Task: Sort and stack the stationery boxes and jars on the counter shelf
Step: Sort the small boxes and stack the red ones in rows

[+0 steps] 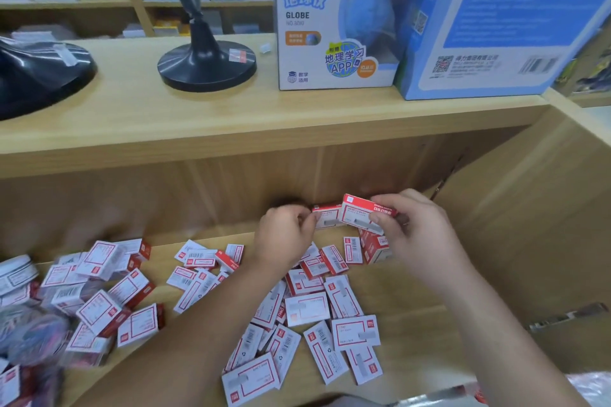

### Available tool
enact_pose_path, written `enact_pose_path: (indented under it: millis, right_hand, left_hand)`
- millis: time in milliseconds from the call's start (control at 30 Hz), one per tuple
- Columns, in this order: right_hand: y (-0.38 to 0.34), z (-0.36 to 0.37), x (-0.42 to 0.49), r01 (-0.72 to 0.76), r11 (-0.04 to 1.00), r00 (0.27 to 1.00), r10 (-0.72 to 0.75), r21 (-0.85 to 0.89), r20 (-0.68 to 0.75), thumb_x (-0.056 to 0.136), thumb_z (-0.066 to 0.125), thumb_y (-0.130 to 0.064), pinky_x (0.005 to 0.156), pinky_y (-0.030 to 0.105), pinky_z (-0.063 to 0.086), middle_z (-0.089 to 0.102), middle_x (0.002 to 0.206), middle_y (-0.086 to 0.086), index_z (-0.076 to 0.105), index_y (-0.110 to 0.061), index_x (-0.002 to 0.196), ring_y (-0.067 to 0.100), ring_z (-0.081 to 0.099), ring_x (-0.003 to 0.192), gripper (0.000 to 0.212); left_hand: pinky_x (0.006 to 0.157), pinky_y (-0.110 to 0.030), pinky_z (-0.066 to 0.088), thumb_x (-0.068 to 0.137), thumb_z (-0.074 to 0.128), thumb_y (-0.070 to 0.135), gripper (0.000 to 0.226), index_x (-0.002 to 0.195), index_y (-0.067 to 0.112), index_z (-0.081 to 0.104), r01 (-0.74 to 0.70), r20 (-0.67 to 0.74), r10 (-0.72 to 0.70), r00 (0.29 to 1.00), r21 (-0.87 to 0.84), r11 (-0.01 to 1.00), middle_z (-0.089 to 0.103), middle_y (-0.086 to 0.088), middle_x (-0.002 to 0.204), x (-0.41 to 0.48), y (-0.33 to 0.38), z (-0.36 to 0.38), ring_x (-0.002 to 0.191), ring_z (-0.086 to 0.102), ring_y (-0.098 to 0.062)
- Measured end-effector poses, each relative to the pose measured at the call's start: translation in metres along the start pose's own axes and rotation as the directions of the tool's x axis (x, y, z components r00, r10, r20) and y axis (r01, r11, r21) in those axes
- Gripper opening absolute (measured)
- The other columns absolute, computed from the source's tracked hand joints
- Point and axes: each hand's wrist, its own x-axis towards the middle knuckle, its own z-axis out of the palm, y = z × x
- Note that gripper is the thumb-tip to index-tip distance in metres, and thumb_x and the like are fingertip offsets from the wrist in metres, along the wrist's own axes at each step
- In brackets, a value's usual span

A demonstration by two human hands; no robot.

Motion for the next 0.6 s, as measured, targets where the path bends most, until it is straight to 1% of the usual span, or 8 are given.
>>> enact_pose_path:
  millis: [133, 200, 300, 400, 433, 500, 533, 600]
  right_hand:
    - [-0.016, 0.011, 0.019, 0.082, 0.981, 0.991, -0.062, -0.173, 0.121, 0.094, 0.067, -0.028, 0.084, 0.034, 0.054, 0.063, 0.103, -0.009, 0.072, -0.023, 0.116, 0.014, 0.062, 0.096, 0.023]
    - [-0.026, 0.016, 0.029, 0.082, 0.964, 0.985, -0.040, -0.254, 0.167, 0.095, 0.065, -0.033, 0.086, 0.033, 0.052, 0.065, 0.107, -0.004, 0.070, -0.025, 0.118, 0.017, 0.061, 0.100, 0.025]
    - [-0.032, 0.025, 0.039, 0.022, 0.971, 0.970, 0.037, -0.236, 0.239, 0.096, 0.065, -0.032, 0.084, 0.033, 0.054, 0.068, 0.107, 0.000, 0.071, -0.025, 0.117, 0.021, 0.063, 0.098, 0.023]
    - [-0.025, 0.039, 0.040, 0.109, 0.918, 0.953, 0.013, -0.382, 0.303, 0.097, 0.061, -0.028, 0.088, 0.035, 0.051, 0.065, 0.115, 0.005, 0.068, -0.024, 0.121, 0.026, 0.061, 0.105, 0.025]
    - [-0.021, 0.043, 0.039, 0.143, 0.890, 0.957, -0.012, -0.434, 0.290, 0.098, 0.060, -0.029, 0.089, 0.037, 0.050, 0.065, 0.114, 0.006, 0.068, -0.024, 0.122, 0.027, 0.060, 0.106, 0.026]
    - [-0.011, 0.047, 0.037, 0.200, 0.815, 0.970, -0.085, -0.545, 0.228, 0.095, 0.063, -0.034, 0.087, 0.039, 0.049, 0.067, 0.103, 0.006, 0.071, -0.027, 0.119, 0.030, 0.060, 0.100, 0.026]
    - [-0.006, 0.049, 0.036, 0.209, 0.775, 0.974, -0.109, -0.597, 0.200, 0.092, 0.067, -0.037, 0.085, 0.040, 0.049, 0.068, 0.095, 0.005, 0.075, -0.028, 0.113, 0.030, 0.061, 0.094, 0.024]
    - [0.003, 0.050, 0.035, 0.180, 0.748, 0.983, -0.119, -0.639, 0.138, 0.081, 0.079, -0.041, 0.079, 0.040, 0.050, 0.067, 0.082, 0.005, 0.080, -0.025, 0.098, 0.030, 0.061, 0.082, 0.024]
  left_hand:
    - [0.071, -0.034, 0.058, 0.093, 0.066, 0.028, 0.012, 0.093, 0.025, 0.078, 0.026, 0.053, -0.023, 0.998, -0.048, 0.998, 0.076, 0.012, 0.083, 0.000, -0.006, -0.004, 0.077, 0.069, -0.011]
    - [0.075, -0.034, 0.059, 0.091, 0.068, 0.024, 0.013, 0.097, 0.024, 0.079, 0.039, 0.082, -0.030, 0.996, -0.106, 0.994, 0.077, 0.012, 0.087, 0.001, -0.009, -0.007, 0.080, 0.071, -0.009]
    - [0.080, -0.030, 0.060, 0.090, 0.069, 0.018, 0.017, 0.102, 0.023, 0.079, 0.049, 0.133, -0.029, 0.991, -0.147, 0.988, 0.077, 0.013, 0.092, 0.000, -0.011, -0.012, 0.083, 0.070, -0.002]
    - [0.084, -0.029, 0.060, 0.088, 0.071, 0.011, 0.022, 0.107, 0.019, 0.078, 0.042, 0.150, -0.012, 0.989, -0.199, 0.979, 0.075, 0.014, 0.093, -0.002, -0.016, -0.012, 0.085, 0.069, 0.003]
    - [0.084, -0.030, 0.060, 0.088, 0.071, 0.011, 0.023, 0.109, 0.018, 0.078, 0.046, 0.145, -0.017, 0.989, -0.204, 0.978, 0.074, 0.015, 0.092, -0.003, -0.017, -0.012, 0.085, 0.068, 0.003]
    - [0.084, -0.031, 0.061, 0.087, 0.071, 0.012, 0.026, 0.113, 0.016, 0.076, 0.051, 0.125, -0.025, 0.992, -0.212, 0.976, 0.071, 0.017, 0.091, -0.005, -0.020, -0.011, 0.087, 0.069, 0.000]
    - [0.084, -0.030, 0.061, 0.087, 0.073, 0.016, 0.028, 0.115, 0.017, 0.075, 0.050, 0.127, -0.023, 0.992, -0.213, 0.976, 0.070, 0.018, 0.092, -0.006, -0.020, -0.011, 0.088, 0.068, -0.001]
    - [0.081, -0.030, 0.061, 0.087, 0.076, 0.032, 0.031, 0.117, 0.023, 0.075, 0.043, 0.161, -0.010, 0.987, -0.201, 0.979, 0.071, 0.019, 0.094, -0.008, -0.018, -0.011, 0.088, 0.068, 0.000]
